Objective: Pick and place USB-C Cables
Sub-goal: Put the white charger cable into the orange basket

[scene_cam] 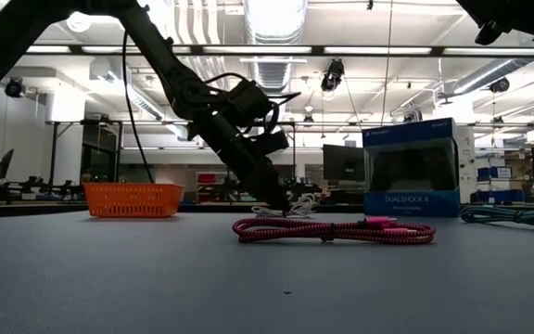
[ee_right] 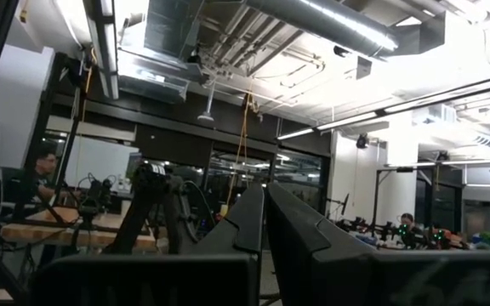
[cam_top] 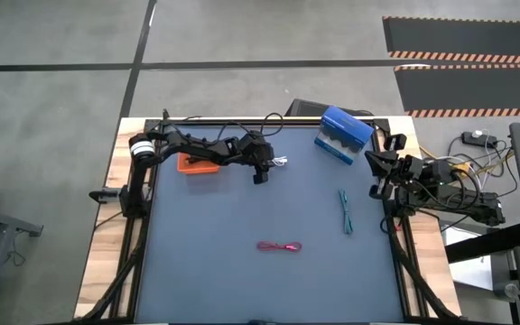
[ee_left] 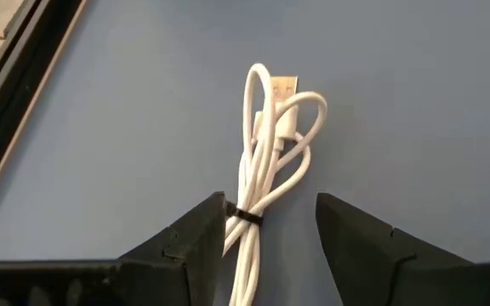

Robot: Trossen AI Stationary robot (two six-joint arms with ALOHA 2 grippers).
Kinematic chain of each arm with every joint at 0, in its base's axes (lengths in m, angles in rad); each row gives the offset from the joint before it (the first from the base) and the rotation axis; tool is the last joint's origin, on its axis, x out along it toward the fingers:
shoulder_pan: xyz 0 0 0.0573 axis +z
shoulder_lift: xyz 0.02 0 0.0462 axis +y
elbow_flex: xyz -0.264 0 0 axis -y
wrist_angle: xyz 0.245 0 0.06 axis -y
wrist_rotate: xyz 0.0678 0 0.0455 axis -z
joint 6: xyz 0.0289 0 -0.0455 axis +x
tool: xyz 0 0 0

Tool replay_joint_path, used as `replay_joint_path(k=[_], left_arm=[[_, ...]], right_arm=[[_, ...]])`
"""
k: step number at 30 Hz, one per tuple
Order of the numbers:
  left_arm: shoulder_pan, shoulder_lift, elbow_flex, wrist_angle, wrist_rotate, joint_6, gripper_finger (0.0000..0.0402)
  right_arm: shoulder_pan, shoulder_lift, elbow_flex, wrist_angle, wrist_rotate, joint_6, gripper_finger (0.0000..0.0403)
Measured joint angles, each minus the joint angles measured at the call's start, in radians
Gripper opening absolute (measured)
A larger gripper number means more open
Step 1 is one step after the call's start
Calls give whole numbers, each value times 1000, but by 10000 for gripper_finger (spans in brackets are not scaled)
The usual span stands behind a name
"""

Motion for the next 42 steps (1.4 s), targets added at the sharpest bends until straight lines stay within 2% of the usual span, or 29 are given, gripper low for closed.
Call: replay_joint_path(k=[17, 24, 29, 38, 42], left_arm=[[5, 2, 6, -113, 4, -104, 165], [5, 1, 11, -124, 42, -110, 107], [-1, -27, 9, -163, 59, -182, 77], [-2, -97, 9, -121, 57, -165, 77], [2, -80, 9, -115, 56, -182, 104]], right_arm=[[0, 0, 0, -4, 0, 0, 9], [0, 0, 0, -5, 0, 0, 9], [0, 0, 0, -6, 1, 0, 9], [0, 2, 0, -16, 1, -2, 9], [0, 5, 0, -17, 2, -2, 9]])
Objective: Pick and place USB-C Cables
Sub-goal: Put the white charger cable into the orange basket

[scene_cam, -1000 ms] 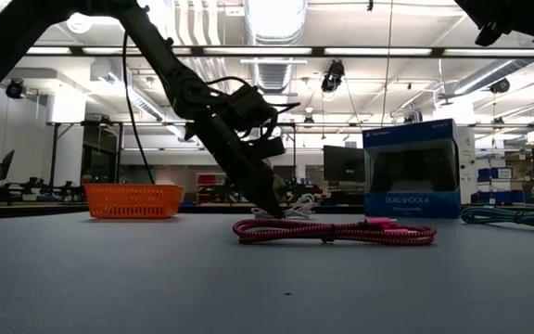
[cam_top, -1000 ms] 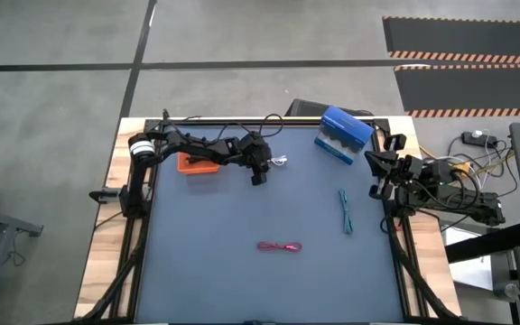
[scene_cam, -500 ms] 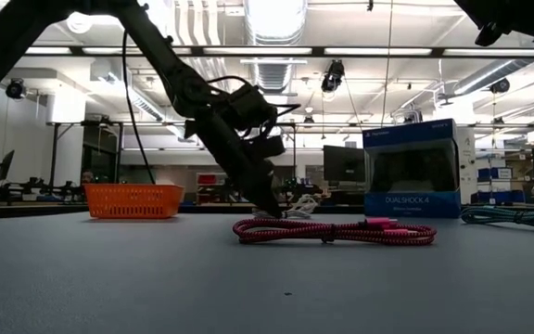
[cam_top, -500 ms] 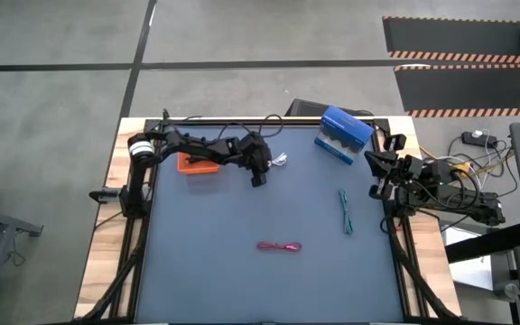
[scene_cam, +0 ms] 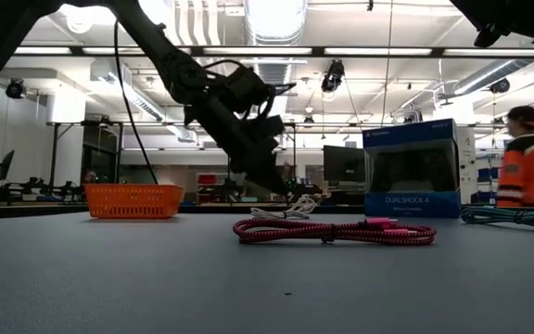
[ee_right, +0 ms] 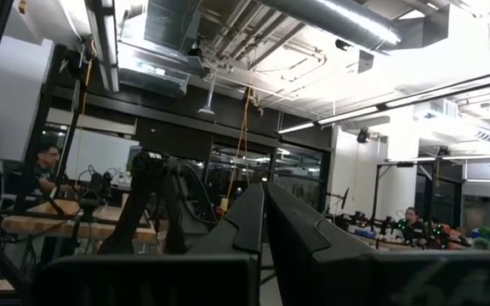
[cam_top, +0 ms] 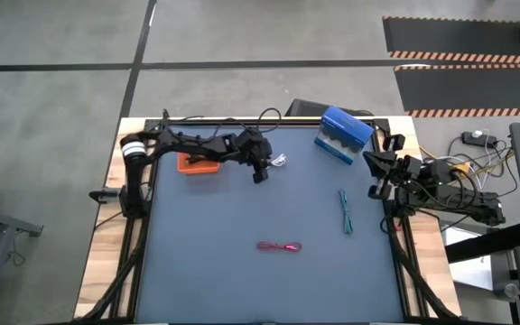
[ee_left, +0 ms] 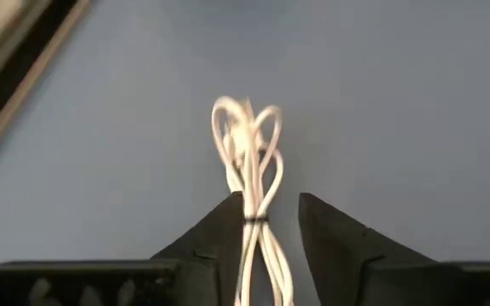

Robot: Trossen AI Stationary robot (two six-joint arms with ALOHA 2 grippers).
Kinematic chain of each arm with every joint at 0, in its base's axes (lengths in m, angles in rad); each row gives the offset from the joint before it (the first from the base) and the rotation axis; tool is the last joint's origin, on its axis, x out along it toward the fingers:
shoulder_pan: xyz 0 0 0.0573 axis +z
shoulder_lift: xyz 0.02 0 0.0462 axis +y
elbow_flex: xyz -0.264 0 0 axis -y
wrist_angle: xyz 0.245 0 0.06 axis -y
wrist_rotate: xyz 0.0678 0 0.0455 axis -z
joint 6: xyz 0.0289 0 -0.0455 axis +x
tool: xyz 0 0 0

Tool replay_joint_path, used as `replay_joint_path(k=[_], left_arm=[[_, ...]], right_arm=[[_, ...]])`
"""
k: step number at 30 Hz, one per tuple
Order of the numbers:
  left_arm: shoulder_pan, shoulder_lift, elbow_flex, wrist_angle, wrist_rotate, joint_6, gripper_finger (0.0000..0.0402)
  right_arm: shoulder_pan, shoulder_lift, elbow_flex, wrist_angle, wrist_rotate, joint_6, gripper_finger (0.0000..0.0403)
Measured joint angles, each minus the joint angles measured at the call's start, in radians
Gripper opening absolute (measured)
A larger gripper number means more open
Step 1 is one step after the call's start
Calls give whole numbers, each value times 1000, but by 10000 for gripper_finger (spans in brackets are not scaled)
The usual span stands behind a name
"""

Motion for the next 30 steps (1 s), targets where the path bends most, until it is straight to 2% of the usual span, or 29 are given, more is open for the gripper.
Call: replay_joint_path(k=[7, 13, 18, 27, 30], left_arm=[[1, 42, -3, 0, -62, -53, 187], [1, 64, -7, -16, -67, -81, 197], [1, 63, -8, -35, -68, -99, 158], [-1, 64, -8, -40, -67, -110, 30], [0, 64, -7, -39, -67, -110, 12]], right_arm=[[0, 0, 0, -5, 0, -2, 9], [0, 0, 0, -6, 0, 1, 9], [0, 0, 0, -7, 0, 1, 9], [0, 0, 0, -10, 0, 1, 9], [0, 0, 0, -10, 0, 1, 9]])
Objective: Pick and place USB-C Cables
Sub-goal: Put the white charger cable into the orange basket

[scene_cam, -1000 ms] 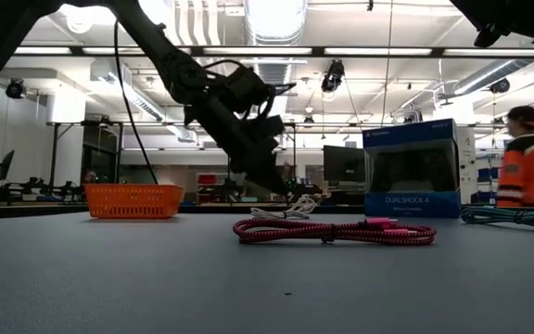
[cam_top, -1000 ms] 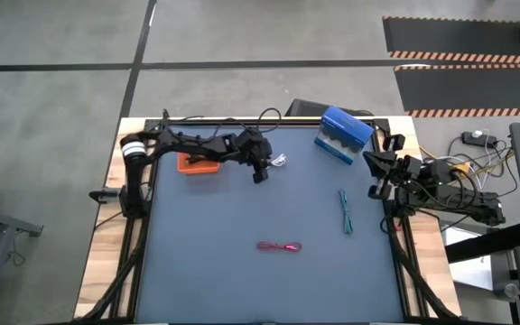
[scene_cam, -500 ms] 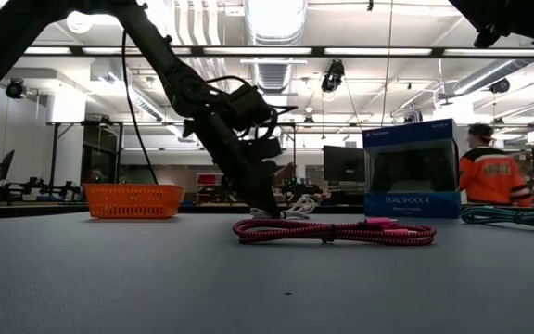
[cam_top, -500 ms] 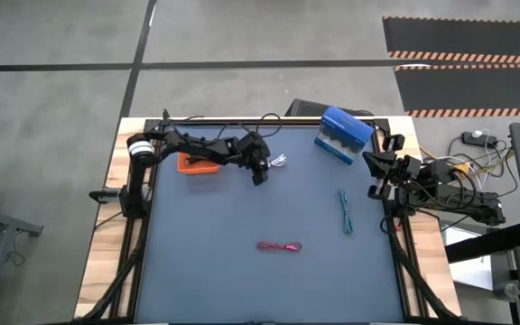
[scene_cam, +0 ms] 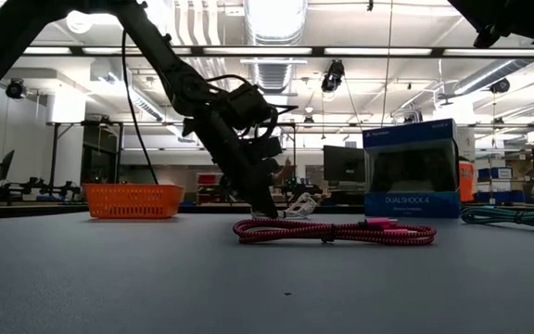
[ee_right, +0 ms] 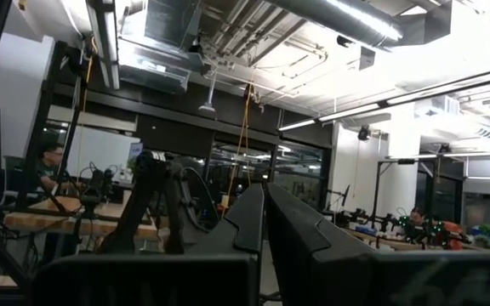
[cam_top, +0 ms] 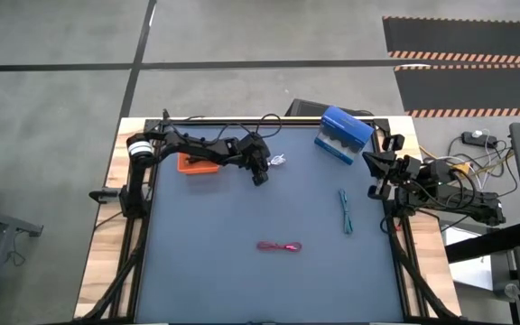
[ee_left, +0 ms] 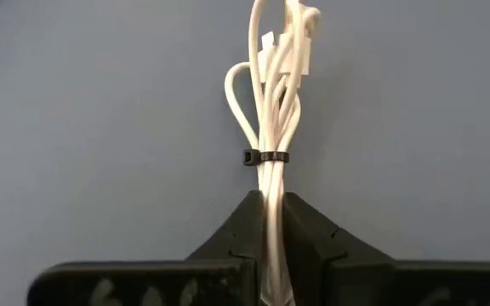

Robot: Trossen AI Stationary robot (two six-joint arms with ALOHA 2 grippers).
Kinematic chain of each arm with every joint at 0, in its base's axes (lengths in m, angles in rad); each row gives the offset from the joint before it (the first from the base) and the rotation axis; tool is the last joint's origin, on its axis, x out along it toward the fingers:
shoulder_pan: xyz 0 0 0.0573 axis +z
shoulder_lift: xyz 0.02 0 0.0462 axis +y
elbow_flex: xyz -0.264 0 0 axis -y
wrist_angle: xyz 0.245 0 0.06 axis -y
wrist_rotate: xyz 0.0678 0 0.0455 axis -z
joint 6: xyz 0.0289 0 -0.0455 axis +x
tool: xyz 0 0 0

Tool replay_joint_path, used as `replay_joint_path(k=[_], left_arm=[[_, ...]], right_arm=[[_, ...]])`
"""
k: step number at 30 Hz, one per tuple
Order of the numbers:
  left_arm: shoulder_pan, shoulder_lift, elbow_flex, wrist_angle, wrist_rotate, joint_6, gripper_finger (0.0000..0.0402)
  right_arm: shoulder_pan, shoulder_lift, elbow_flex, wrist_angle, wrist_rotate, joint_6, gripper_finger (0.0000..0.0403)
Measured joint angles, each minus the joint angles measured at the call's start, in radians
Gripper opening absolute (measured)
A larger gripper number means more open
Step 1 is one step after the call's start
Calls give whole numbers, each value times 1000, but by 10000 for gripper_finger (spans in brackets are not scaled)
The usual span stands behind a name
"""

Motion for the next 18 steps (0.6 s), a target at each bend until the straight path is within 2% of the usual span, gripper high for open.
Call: replay_joint_path(k=[7, 18], left_arm=[[-4, -29, -1, -2, -8, 7, 10], [-40, -136, -1, 64, -8, 105, 10]], right_arm=[[0, 0, 0, -3, 0, 0, 9], [0, 0, 0, -8, 0, 1, 9]])
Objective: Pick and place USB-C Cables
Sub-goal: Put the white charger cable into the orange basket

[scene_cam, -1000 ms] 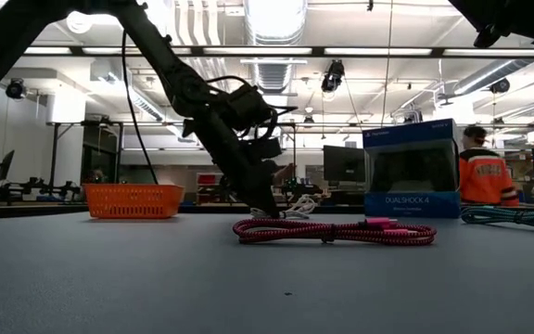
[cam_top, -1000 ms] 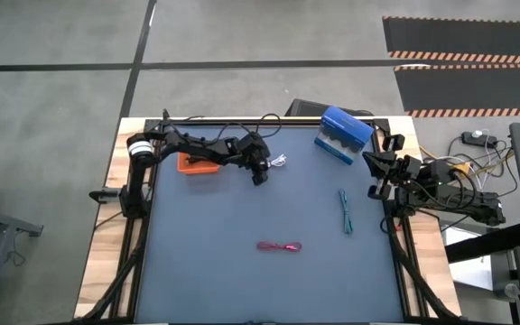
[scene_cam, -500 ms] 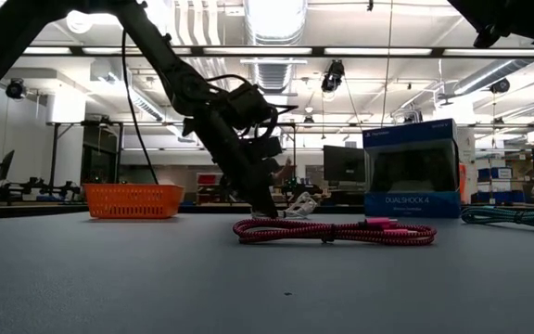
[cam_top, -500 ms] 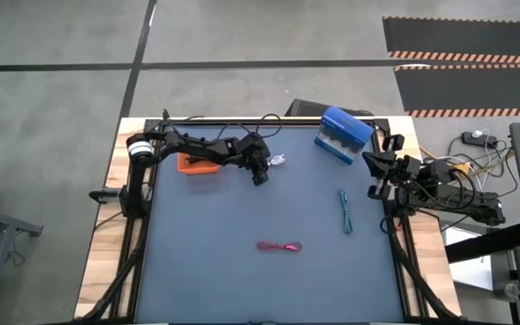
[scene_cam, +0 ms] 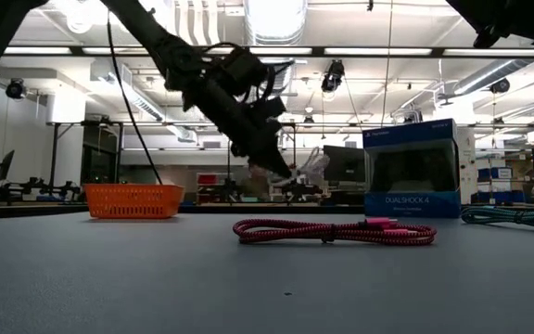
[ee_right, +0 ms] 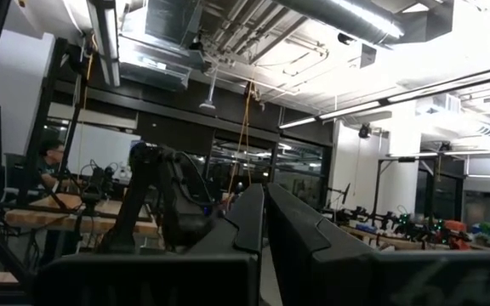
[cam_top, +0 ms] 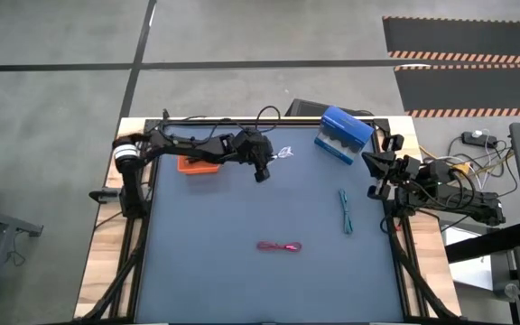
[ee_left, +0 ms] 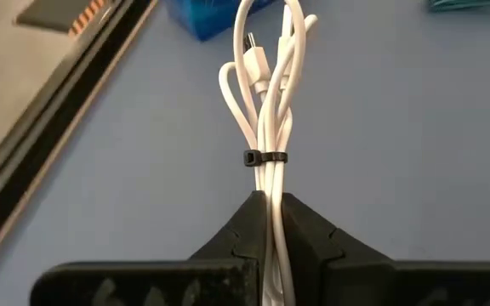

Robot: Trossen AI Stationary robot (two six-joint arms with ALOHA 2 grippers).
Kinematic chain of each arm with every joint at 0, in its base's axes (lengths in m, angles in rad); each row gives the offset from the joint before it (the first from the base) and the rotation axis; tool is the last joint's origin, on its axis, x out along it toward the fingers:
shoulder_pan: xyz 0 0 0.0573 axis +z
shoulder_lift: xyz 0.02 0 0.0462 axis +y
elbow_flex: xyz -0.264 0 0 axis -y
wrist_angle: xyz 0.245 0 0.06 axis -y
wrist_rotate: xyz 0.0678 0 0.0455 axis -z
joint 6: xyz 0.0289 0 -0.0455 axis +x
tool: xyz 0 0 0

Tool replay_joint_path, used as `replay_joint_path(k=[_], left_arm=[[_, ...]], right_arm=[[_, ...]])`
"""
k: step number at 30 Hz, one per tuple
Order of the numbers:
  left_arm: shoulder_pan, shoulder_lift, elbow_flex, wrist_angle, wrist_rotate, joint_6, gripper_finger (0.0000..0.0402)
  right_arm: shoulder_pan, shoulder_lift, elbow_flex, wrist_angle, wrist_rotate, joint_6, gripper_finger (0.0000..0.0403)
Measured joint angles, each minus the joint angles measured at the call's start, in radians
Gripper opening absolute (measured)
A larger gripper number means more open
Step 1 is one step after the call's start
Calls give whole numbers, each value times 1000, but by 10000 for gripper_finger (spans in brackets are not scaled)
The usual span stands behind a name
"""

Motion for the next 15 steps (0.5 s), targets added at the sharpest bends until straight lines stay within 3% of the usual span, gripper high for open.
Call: replay_joint_path(k=[15], left_arm=[[-82, -128, -2, 81, 13, 131, 10]], right_arm=[[0, 0, 0, -16, 0, 0, 9]])
